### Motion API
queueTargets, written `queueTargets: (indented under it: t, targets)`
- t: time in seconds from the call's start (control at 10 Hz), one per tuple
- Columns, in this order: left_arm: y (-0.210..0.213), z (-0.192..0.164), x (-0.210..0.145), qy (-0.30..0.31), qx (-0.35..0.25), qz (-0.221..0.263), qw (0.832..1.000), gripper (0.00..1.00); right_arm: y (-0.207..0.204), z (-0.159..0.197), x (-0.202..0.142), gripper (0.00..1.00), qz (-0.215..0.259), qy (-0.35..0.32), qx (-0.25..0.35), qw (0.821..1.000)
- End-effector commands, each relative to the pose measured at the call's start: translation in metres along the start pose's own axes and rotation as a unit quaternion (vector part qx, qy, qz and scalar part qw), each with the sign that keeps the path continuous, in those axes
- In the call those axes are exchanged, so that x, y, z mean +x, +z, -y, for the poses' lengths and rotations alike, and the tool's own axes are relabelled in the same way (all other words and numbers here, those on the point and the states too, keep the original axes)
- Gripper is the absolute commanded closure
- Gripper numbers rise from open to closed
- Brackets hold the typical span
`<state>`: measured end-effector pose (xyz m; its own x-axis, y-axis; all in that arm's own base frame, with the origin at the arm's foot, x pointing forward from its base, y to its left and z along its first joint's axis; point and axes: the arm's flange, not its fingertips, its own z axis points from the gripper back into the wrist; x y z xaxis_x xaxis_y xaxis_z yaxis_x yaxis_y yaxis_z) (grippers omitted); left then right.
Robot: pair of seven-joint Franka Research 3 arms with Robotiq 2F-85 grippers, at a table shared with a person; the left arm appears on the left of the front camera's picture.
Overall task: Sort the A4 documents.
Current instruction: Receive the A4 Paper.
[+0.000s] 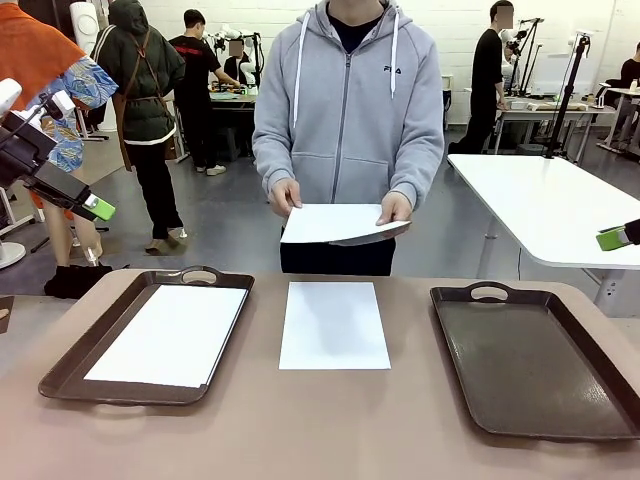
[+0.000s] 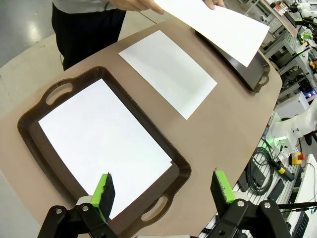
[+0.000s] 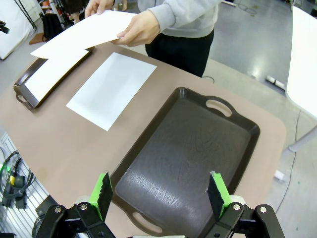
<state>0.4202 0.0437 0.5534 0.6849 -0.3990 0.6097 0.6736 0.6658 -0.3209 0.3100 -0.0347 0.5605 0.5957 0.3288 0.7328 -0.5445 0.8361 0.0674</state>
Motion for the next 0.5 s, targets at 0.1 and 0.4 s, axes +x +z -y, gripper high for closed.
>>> queueTargets:
  t: [0.1, 0.4]
  targets:
    - [0.0013, -0.0006, 0.0008, -0.001, 0.0, 0.002, 1.0, 0.0, -0.002, 0.0003, -0.0005, 0.0, 0.002, 0.0, 0.008, 1.0]
    - [0.0013, -0.0006, 0.0008, -0.001, 0.0, 0.002, 1.0, 0.0, -0.002, 0.0003, -0.0005, 0.0, 0.002, 0.0, 0.008, 1.0]
